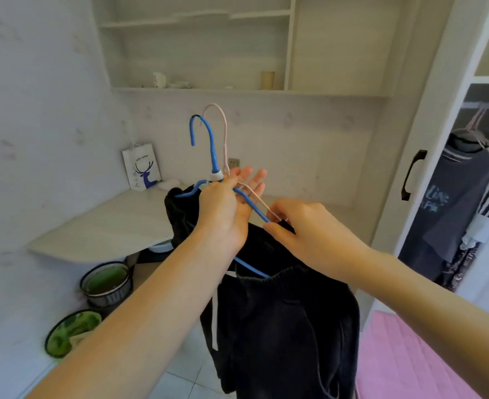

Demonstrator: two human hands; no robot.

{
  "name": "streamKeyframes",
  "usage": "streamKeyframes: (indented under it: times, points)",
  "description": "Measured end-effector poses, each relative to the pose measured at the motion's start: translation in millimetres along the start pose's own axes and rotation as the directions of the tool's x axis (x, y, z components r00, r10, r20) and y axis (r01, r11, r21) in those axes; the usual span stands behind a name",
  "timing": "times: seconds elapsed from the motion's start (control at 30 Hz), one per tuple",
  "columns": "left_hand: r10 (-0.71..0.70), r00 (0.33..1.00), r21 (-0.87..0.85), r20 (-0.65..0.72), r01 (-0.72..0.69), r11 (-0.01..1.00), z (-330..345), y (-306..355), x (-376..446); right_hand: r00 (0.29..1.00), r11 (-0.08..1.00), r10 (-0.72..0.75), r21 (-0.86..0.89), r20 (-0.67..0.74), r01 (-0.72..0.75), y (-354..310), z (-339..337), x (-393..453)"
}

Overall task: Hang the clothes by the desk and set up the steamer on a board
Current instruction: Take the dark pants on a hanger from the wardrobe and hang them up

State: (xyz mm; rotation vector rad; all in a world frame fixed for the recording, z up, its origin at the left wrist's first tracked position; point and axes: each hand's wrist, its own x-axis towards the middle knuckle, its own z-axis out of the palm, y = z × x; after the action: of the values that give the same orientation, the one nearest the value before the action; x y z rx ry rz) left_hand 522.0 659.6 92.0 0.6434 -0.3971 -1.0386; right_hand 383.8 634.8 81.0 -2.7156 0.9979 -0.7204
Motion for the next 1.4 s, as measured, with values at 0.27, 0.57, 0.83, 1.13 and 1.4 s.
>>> streamKeyframes:
  times: [0.27, 0.57, 0.83, 1.13, 1.4]
  points:
    - [0.032, 0.999, 0.151, -0.031, -0.027, 0.988, -54, 51, 38, 1.000, 0.995, -0.024, -0.099, -0.018, 0.022, -38, 63, 71]
    - [0.191, 0.979, 0.505, -0.077, -0.127, 0.854, -117, 92, 81, 0.998, 0.965, -0.054, 0.256, -0.038, 0.063, -65, 124, 138]
    - [0.201, 0.979, 0.723, -0.025, -0.121, 0.680, -168, 124, 134, 0.996, 0.918, -0.069, 0.389, -0.049, 0.082, -65, 170, 203]
    - [0.143, 0.984, 0.829, -0.107, 0.008, 0.560, -208, 184, 186, 0.993, 0.888, -0.117, 0.448, -0.006, 0.107, -30, 203, 298]
    - [0.647, 0.756, 0.952, -0.099, -0.117, 0.283, -262, 206, 259, 0.980, 0.858, -0.198, 0.488, 0.022, 0.162, 4, 221, 374]
